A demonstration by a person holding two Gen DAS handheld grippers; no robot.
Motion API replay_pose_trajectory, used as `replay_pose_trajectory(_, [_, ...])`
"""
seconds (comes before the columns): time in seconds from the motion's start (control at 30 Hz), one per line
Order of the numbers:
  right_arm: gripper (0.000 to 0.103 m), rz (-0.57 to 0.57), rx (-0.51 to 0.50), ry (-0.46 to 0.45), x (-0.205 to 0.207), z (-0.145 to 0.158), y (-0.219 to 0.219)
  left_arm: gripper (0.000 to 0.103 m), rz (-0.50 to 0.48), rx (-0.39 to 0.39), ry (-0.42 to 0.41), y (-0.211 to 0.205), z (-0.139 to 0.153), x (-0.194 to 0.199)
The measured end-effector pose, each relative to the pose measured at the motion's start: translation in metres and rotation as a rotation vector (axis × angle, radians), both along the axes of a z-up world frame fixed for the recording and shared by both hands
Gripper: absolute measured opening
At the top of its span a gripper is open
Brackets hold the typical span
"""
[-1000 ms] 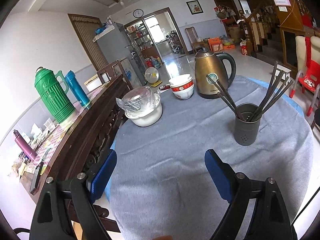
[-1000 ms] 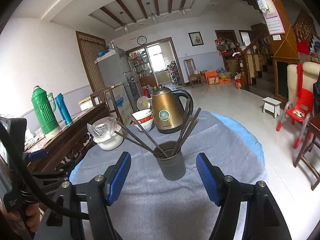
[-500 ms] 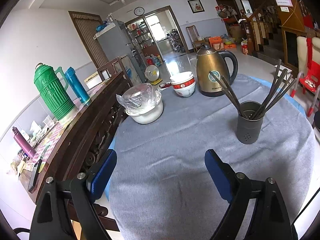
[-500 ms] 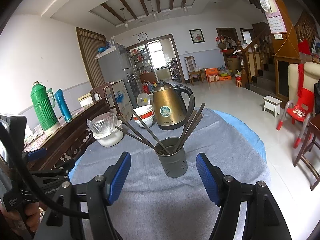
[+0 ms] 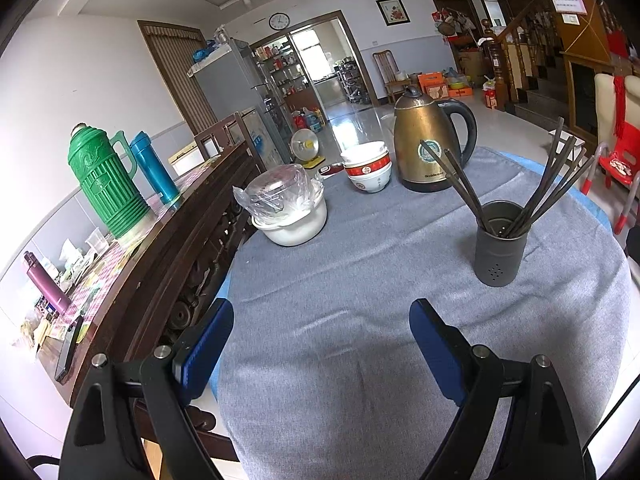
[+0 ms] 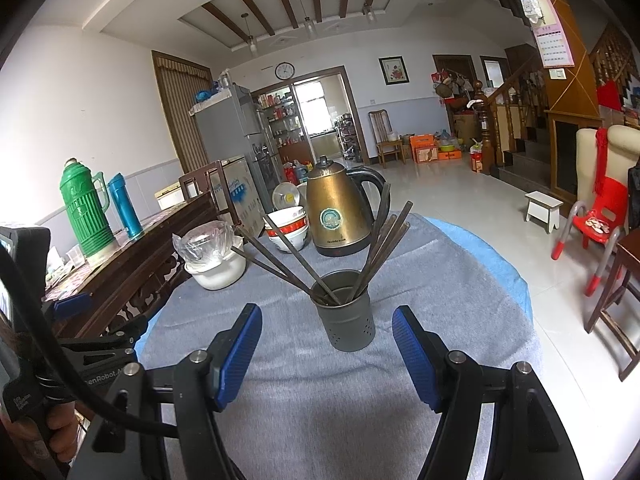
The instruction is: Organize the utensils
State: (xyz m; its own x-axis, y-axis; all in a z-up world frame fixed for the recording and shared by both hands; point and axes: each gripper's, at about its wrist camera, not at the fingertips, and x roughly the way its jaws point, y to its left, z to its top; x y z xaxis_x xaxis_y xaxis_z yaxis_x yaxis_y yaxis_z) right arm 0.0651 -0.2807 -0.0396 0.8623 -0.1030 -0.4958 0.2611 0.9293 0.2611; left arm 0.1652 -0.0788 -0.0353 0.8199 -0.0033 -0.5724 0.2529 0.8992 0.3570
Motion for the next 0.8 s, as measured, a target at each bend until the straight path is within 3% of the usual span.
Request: replay_pose_trajectory(0.8, [0.072, -0.02, 0.004, 0.0, -0.0004, -0.0015, 0.0015, 0.09, -0.018, -0.007, 0.004, -0.003, -0.001, -0.0027])
